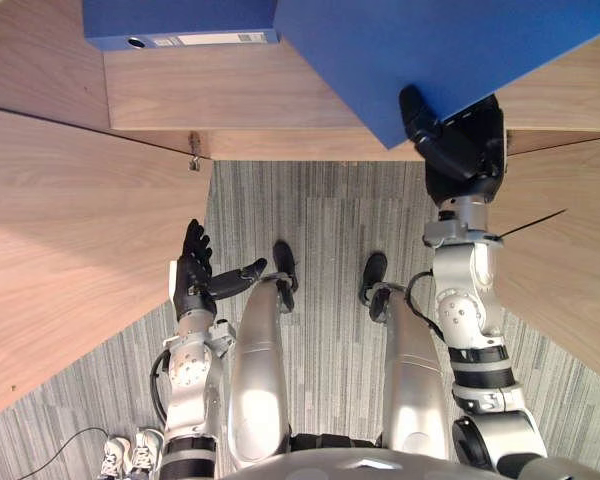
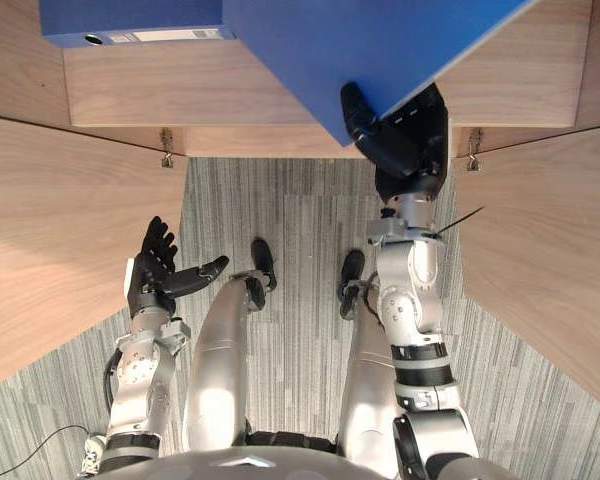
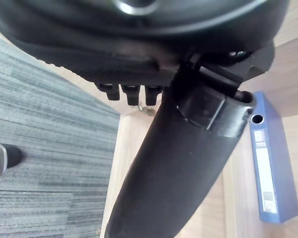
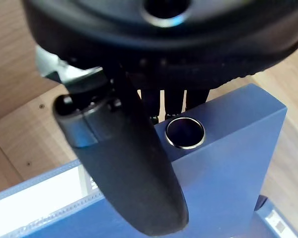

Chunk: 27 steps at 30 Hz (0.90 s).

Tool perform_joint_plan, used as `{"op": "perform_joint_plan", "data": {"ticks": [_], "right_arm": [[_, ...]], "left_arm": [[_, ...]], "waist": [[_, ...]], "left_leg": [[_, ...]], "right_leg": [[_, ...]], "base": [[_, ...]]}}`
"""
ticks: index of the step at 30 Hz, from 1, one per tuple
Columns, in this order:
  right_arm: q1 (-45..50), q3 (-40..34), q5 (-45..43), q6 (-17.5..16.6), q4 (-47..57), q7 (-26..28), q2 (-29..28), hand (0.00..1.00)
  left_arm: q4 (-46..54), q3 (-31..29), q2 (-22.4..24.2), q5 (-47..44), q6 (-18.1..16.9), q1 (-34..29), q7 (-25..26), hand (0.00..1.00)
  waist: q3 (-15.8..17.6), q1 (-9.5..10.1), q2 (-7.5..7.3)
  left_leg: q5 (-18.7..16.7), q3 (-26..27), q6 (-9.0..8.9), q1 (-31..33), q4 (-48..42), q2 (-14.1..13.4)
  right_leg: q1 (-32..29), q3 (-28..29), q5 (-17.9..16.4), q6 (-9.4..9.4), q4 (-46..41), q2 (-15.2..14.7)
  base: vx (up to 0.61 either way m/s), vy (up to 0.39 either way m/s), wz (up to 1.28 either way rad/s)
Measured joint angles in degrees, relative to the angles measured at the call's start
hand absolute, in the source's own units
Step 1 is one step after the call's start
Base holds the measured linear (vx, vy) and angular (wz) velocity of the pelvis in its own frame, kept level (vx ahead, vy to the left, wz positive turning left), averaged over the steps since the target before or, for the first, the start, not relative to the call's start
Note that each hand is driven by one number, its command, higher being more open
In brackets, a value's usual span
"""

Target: Walk over to the cabinet, pick up the folder, carry it to the office cabinet, place the folder inside the office cabinet, then close the office cabinet door

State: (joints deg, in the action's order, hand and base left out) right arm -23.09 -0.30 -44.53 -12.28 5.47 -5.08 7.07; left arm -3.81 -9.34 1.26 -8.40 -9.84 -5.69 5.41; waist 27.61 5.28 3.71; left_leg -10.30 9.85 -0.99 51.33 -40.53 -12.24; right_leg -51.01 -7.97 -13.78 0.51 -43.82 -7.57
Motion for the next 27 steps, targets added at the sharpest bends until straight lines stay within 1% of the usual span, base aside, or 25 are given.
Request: {"op": "perform_joint_plan", "data": {"ticks": [2,6,13,15,20,24,25,27], "right_arm": [[-1.18,-0.34,-2.54,-0.55,-0.01,-0.21,-0.03,0.00],[-4.25,-0.43,-8.42,-1.39,-0.19,-0.36,-0.42,0.00],[-9.51,-0.44,-16.43,-2.54,-4.03,-0.49,-1.89,0.00],[-11.75,-0.48,-19.73,-3.71,-5.38,-0.53,-3.17,0.00],[-14.98,-1.12,-24.47,-6.77,-9.34,-0.77,-5.02,0.00],[-15.88,-1.71,-26.46,-7.27,-12.00,-2.56,-5.34,0.00],[-17.21,-1.85,-27.77,-7.75,-13.61,-3.10,-5.65,0.00],[-20.18,-3.12,-28.31,-8.30,-16.60,-4.02,-5.86,0.00]], "left_arm": [[1.71,0.01,0.50,-0.09,-0.02,-0.30,-0.21,1.00],[4.63,0.04,0.51,-0.11,-0.05,-0.32,-0.24,1.00],[5.10,0.18,0.47,-0.66,-0.06,-0.35,0.14,1.00],[6.50,0.20,0.47,-1.16,-0.03,-0.48,0.55,1.00],[9.46,1.16,-0.03,-1.18,-0.04,-0.49,1.24,1.00],[10.07,2.43,-0.64,-1.29,-0.04,-0.30,1.47,1.00],[10.06,2.62,-1.07,-2.15,-0.03,0.26,1.67,1.00],[10.04,2.87,-1.84,-2.33,0.82,1.91,1.73,1.00]], "waist": [[0.02,0.41,0.04],[0.02,0.58,0.04],[-0.06,0.88,0.10],[-0.14,0.96,0.16],[-0.21,1.03,0.27],[-0.24,1.04,0.33],[-0.26,1.02,0.37],[-0.26,0.94,0.38]], "left_leg": [[-0.49,-0.01,-0.09,0.05,-0.73,-0.08],[-1.29,-0.34,0.00,0.66,-2.21,-0.22],[-3.00,-0.99,0.13,2.41,-6.24,-0.28],[-3.47,-1.27,0.07,3.60,-7.99,-0.38],[-3.86,-1.88,-0.28,5.55,-10.91,-0.41],[-4.54,-2.50,-0.66,7.54,-13.90,-1.03],[-4.74,-2.62,-0.68,8.70,-15.00,-1.53],[-4.73,-2.65,-0.65,10.35,-16.12,-1.60]], "right_leg": [[0.00,-0.24,-0.43,-0.08,-0.65,-0.21],[-0.18,-0.48,-1.10,-0.04,-1.41,-0.36],[-1.66,-0.43,-2.97,-0.16,-5.55,-1.03],[-2.84,-0.30,-3.67,-0.34,-7.52,-1.23],[-5.03,-0.03,-4.92,-0.79,-11.59,-1.73],[-7.05,0.12,-5.57,-1.17,-14.62,-1.57],[-8.16,0.23,-5.59,-1.20,-15.43,-1.24],[-10.10,0.60,-5.61,-1.26,-16.97,-1.26]], "base": [[0.05,0.030,0.01],[0.01,0.036,0.01],[0.00,0.026,0.02],[-0.04,-0.005,0.02],[-0.06,-0.023,0.05],[-0.09,-0.029,-0.04],[-0.10,-0.024,-0.10],[-0.10,-0.015,-0.06]]}}
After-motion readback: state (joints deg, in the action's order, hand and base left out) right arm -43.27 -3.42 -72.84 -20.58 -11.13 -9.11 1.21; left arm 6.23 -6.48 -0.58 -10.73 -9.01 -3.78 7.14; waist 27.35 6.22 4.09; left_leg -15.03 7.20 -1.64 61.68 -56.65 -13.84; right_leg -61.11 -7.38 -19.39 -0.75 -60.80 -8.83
